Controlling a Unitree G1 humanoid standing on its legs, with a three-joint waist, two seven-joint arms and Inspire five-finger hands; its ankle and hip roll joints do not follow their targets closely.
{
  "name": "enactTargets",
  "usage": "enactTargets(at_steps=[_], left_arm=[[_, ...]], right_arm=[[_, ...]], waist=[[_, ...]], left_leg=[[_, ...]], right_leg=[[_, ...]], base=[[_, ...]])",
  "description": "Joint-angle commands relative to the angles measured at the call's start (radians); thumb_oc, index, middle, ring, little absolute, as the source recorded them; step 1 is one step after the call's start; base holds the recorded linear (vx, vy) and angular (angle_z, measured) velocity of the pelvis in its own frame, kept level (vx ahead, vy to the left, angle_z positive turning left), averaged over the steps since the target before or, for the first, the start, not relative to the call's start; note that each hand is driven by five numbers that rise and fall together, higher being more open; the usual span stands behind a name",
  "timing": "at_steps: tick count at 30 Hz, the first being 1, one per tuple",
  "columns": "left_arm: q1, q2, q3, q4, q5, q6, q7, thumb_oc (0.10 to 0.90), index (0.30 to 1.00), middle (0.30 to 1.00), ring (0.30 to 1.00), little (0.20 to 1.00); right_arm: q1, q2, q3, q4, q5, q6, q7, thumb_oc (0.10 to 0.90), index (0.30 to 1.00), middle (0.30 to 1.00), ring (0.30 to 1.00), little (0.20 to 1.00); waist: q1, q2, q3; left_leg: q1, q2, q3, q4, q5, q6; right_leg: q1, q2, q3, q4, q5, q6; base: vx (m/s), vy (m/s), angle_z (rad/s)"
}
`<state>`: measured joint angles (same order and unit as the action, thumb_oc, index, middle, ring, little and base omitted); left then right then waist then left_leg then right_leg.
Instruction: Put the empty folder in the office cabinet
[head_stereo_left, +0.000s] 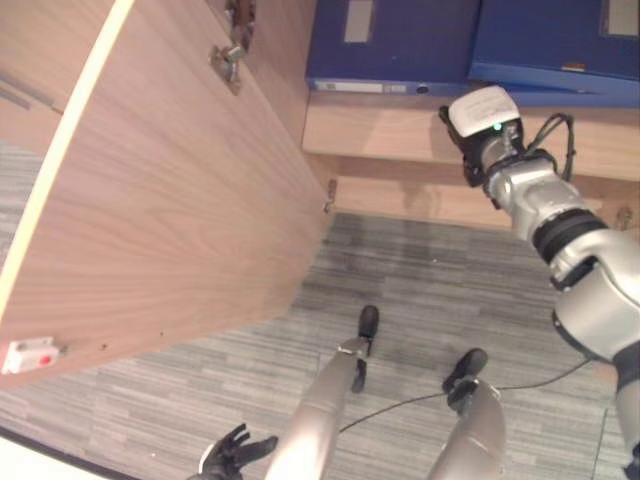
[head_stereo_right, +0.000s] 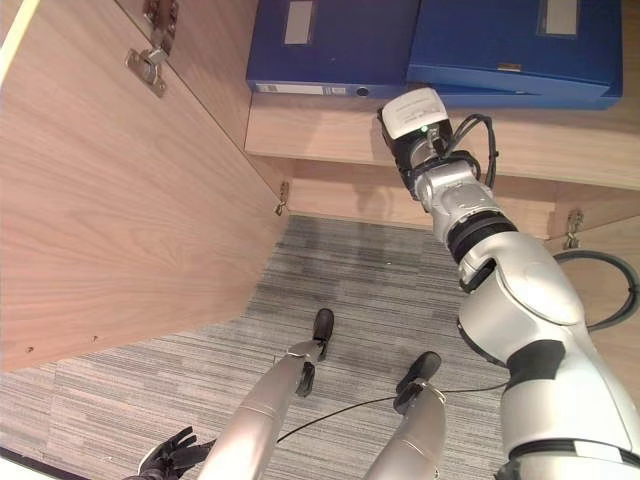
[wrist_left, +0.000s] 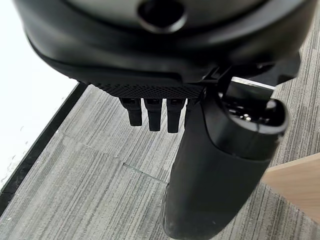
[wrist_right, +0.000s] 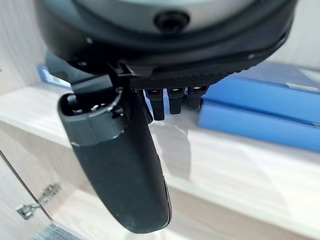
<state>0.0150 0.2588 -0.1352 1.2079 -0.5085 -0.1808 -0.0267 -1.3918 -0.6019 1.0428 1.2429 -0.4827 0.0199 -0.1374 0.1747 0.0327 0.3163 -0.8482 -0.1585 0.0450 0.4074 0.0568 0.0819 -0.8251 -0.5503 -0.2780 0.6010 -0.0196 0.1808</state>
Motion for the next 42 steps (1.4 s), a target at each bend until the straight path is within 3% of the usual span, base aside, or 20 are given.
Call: enactTargets(at_steps=[1,6,7,17,21,29,37,42], left_arm=[[0.086,0.070,-0.025,0.096,-0.038,0.007,0.027,0.800,0.900,0.900,0.900,0.900],[0.090,0.079,-0.040,0.096,-0.029,0.010,0.022,0.800,0.900,0.900,0.900,0.900],[0.096,0.082,-0.045,0.096,-0.023,0.015,0.017,0.800,0.900,0.900,0.900,0.900],[0.107,0.084,-0.052,0.082,-0.011,0.031,-0.004,0.800,0.900,0.900,0.900,0.900],[0.109,0.086,-0.050,0.081,-0.010,0.032,-0.005,0.800,0.900,0.900,0.900,0.900],[0.106,0.078,-0.023,0.090,-0.030,0.025,0.000,0.800,0.900,0.900,0.900,0.900],[0.100,0.067,0.011,0.099,-0.051,0.014,0.020,0.800,0.900,0.900,0.900,0.900],[0.091,0.072,0.019,0.110,-0.059,0.011,0.023,0.800,0.900,0.900,0.900,0.900]], right_arm=[[-0.135,-0.088,-0.017,0.043,0.090,0.024,-0.030,0.800,0.900,0.900,0.900,0.900],[-0.132,-0.130,-0.051,0.125,0.158,0.028,-0.032,0.800,0.900,0.900,0.900,0.900],[-0.129,-0.173,-0.057,0.156,0.175,0.031,-0.026,0.800,0.900,0.900,0.900,0.900],[-0.114,-0.295,-0.065,0.195,0.180,0.040,-0.007,0.800,0.900,0.900,0.900,0.900],[-0.120,-0.308,-0.059,0.180,0.188,0.037,-0.011,0.800,0.900,0.900,0.900,0.900],[-0.158,-0.263,-0.047,0.055,0.209,0.017,-0.038,0.800,0.900,0.900,0.900,0.900],[-0.175,-0.150,-0.105,-0.167,0.232,0.010,-0.085,0.800,0.900,0.900,0.900,0.900],[-0.206,-0.141,-0.102,-0.153,0.259,0.016,-0.079,0.800,0.900,0.900,0.900,0.900]], waist=[[0.017,0.026,-0.018],[0.030,0.034,-0.021],[0.034,0.036,-0.023],[0.032,0.037,-0.027],[0.029,0.035,-0.026],[0.013,0.029,-0.018],[-0.007,0.020,-0.012],[-0.012,0.013,-0.012]], left_leg=[[0.109,-0.040,-0.032,-0.093,-0.138,-0.022],[0.106,-0.042,-0.030,-0.092,-0.134,-0.020],[0.106,-0.045,-0.031,-0.089,-0.134,-0.019],[0.105,-0.050,-0.030,-0.087,-0.138,-0.016],[0.106,-0.048,-0.029,-0.088,-0.137,-0.017],[0.104,-0.041,-0.022,-0.088,-0.139,-0.016],[0.107,-0.033,-0.021,-0.086,-0.142,-0.014],[0.106,-0.030,-0.019,-0.083,-0.145,-0.013]], right_leg=[[-0.069,-0.006,-0.017,0.151,0.047,0.035],[-0.072,-0.010,-0.016,0.161,0.046,0.037],[-0.077,-0.011,-0.010,0.167,0.045,0.038],[-0.089,-0.019,-0.003,0.182,0.043,0.041],[-0.088,-0.018,-0.005,0.180,0.042,0.041],[-0.096,-0.010,0.002,0.181,0.048,0.041],[-0.094,-0.004,0.005,0.174,0.061,0.039],[-0.093,-0.003,0.001,0.173,0.064,0.038]], base=[[0.00,0.000,0.00],[0.00,0.000,0.00],[0.00,0.000,0.00],[0.01,0.000,0.04],[0.00,0.000,0.00],[0.00,0.000,0.00],[0.00,0.005,-0.04],[0.00,0.002,-0.01]])
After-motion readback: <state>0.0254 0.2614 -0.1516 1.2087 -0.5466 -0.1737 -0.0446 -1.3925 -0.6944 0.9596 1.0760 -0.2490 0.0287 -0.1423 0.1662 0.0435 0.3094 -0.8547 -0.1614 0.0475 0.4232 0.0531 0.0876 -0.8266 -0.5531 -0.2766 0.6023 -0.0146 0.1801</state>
